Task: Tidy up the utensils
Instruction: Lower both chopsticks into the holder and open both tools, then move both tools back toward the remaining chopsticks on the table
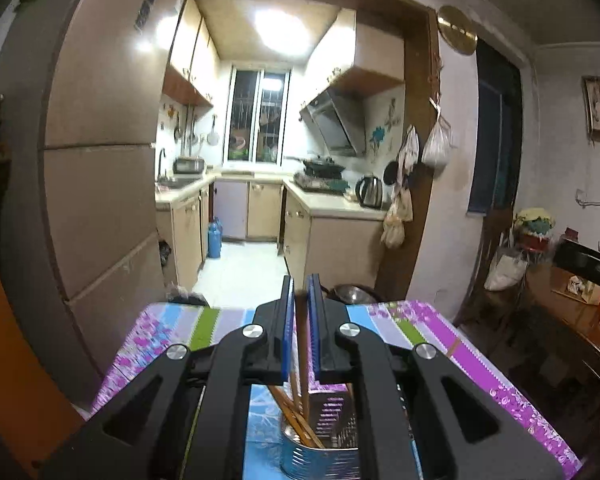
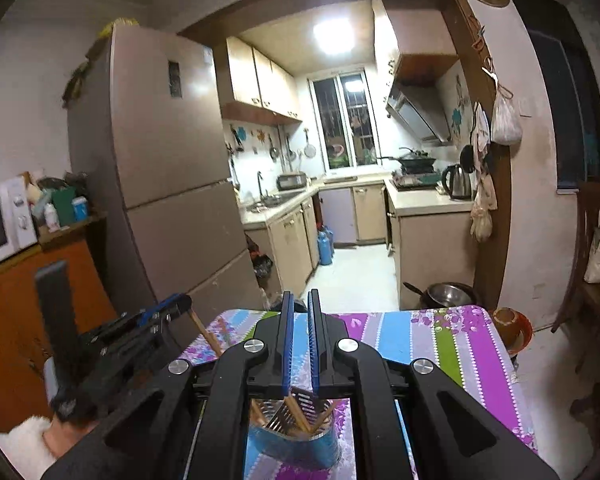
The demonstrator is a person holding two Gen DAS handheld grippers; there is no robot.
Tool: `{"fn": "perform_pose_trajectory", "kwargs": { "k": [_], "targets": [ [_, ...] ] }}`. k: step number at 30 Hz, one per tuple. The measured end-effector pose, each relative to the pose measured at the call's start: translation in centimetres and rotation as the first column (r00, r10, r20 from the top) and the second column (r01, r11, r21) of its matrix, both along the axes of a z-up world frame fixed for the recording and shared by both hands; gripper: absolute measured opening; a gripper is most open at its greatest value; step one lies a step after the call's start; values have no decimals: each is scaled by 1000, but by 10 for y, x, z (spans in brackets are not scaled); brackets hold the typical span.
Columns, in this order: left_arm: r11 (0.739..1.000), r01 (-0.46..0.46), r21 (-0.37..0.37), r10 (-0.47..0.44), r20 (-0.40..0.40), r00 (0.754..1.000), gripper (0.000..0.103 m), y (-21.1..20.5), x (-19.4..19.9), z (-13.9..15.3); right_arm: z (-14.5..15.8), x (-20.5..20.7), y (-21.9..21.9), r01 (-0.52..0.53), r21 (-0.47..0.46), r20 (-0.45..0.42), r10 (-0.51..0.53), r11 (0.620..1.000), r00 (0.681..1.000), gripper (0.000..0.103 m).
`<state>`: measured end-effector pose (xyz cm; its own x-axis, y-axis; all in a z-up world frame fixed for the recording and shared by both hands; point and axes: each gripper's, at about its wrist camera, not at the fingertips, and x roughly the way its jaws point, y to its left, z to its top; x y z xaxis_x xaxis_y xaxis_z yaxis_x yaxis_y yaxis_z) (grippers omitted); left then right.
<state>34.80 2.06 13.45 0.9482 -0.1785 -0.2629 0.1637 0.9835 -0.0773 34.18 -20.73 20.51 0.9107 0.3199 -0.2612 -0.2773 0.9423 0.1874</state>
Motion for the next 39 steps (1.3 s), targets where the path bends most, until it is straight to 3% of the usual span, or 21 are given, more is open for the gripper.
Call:
{"fn": "perform_pose_trajectory", "kwargs": {
  "k": [3, 6, 9, 11, 15, 18, 19, 21, 23, 24, 26, 29, 35, 39],
  "targets": [
    [1000, -7, -8, 8, 74, 997, 6, 15, -25, 24, 10, -33, -19, -20, -6, 24, 21, 1000, 999, 11],
    [1000, -28, -7, 29, 143, 989, 6, 29, -44, 46, 16, -77, -37, -23, -30, 73, 25, 999, 997, 19],
    [995, -84, 52, 76, 138, 988, 6, 21, -40, 54, 20, -100, -45, -7, -37, 93, 10, 999, 996, 20],
    [999, -48, 26, 44, 150, 988, 6, 18, -52, 60, 22, -119, -54, -15, -16, 108, 17, 1000, 994, 20],
    [1000, 28, 12, -31, 254, 967, 6, 28, -131, 63, 13, -176, -74, 8, -89, 124, 3, 996, 992, 20],
    [998, 19, 61, -36, 294, 955, 8, 44, -193, 49, -8, -225, -88, 75, -213, 146, -44, 974, 988, 30],
    [998, 0, 70, -21, 299, 954, 10, 49, -209, 43, -19, -243, -95, 105, -255, 156, -66, 961, 986, 33],
    [993, -57, 100, 24, 305, 952, 38, 63, -246, 28, -36, -266, -103, 149, -299, 164, -103, 943, 981, 38],
    [986, -115, 124, 72, 304, 950, 49, 72, -271, 12, -59, -290, -116, 187, -296, 155, -146, 936, 977, 52],
    [981, -135, 137, 90, 291, 952, 49, 78, -288, -1, -70, -301, -121, 207, -282, 153, -169, 937, 974, 56],
    [972, -184, 149, 141, 261, 955, 49, 86, -307, -22, -90, -316, -130, 213, -236, 130, -186, 948, 974, 75],
    [960, -233, 154, 207, 168, 964, 49, 97, -324, -59, -118, -327, -139, 204, -143, 89, -192, 969, 977, 84],
    [954, -276, 116, 282, -37, 959, 51, 107, -326, -134, -174, -330, -160, 293, 35, -31, -292, 956, 956, 92],
    [956, -268, 116, 282, -129, 951, 51, 103, -328, -170, -218, -328, -171, 372, 59, -163, -358, 927, 919, 92]
  ]
}}
